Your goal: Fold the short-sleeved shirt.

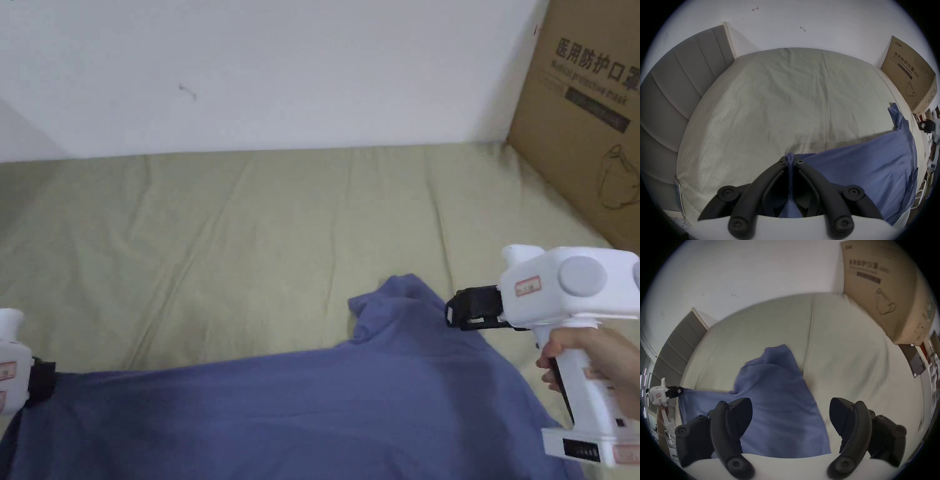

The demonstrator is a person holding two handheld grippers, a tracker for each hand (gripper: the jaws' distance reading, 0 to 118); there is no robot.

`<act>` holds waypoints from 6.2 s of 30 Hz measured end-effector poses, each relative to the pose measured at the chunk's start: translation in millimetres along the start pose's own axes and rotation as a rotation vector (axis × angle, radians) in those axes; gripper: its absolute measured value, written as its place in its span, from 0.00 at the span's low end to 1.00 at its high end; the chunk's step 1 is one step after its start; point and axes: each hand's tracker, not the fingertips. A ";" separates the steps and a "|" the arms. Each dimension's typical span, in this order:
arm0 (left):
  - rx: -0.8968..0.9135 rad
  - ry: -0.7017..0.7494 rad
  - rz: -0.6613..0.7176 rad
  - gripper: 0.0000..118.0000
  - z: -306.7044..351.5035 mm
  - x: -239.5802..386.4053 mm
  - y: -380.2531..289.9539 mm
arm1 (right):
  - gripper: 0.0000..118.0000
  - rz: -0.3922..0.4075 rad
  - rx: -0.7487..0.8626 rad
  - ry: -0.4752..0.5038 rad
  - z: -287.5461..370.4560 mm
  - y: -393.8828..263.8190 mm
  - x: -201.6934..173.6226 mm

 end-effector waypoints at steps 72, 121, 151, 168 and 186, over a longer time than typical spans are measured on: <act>0.702 0.301 -0.003 0.02 349.4 23.9 271.5 | 0.02 -0.041 0.682 -0.027 464.3 215.6 -111.5; 0.121 0.123 -0.043 0.02 167.9 -24.3 -246.0 | 0.02 -0.036 -0.060 -0.038 193.5 -290.5 -26.7; 0.095 -0.048 0.238 0.00 207.4 -34.5 -347.9 | 0.00 -0.067 0.154 -0.066 206.0 -402.2 -36.2; 0.055 -0.025 0.123 0.84 179.7 -19.7 -326.8 | 0.00 -0.042 0.053 -0.070 184.2 -404.4 -31.8; 0.025 -0.014 0.143 0.02 169.4 -17.5 -325.3 | 0.75 0.056 0.011 -0.075 171.1 -392.3 -31.7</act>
